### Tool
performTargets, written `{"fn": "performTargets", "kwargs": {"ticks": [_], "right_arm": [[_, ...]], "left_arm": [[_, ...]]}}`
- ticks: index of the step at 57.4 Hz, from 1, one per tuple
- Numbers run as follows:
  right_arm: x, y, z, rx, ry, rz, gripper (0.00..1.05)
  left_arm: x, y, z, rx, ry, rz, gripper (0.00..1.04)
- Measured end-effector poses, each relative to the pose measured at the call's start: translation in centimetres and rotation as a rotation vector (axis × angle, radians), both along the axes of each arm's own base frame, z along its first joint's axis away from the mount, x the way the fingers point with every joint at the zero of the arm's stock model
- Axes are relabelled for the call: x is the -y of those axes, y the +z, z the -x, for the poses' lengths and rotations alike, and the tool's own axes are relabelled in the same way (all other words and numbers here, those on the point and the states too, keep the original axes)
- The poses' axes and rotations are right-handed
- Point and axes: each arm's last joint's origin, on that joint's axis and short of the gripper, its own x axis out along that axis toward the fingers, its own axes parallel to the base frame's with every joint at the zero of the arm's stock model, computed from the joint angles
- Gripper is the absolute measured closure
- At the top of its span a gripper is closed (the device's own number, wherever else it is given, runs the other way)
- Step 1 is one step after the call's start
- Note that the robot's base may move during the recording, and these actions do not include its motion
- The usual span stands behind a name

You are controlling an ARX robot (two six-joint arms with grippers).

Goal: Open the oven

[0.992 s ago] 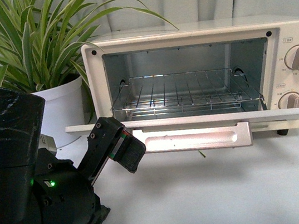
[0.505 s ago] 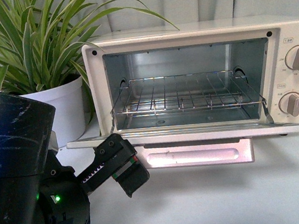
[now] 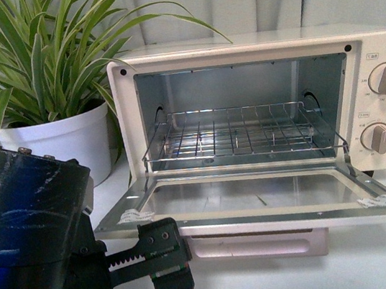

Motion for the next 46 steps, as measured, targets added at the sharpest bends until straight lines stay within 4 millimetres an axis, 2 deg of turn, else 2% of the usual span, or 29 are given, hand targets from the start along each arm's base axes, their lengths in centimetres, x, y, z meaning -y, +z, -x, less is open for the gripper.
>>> {"fn": "performTargets", "kwargs": {"ticks": [17,29,41,46], "right_arm": [[0.0,-0.1,0.2,-0.023,0.018,-0.023,0.09],[0.0,-0.1,0.3,-0.021,0.025,-0.029,0.09],[0.0,0.1,0.3,-0.017,0.027,-0.034,0.09],[-0.2,0.2,0.5,-0.016,0.037,-0.034,0.09]], "left_arm": [[0.0,-0.3,0.7,0.009,-0.067,-0.160,0.07],[-0.3,0.4,1.7,0.058,-0.104,-0.238,0.07],[-1.2,2.1,4.5,0.111,-0.172,-0.231,0.07],[-1.9,3.6,6.4,0.164,-0.179,-0.197,0.07]]}}
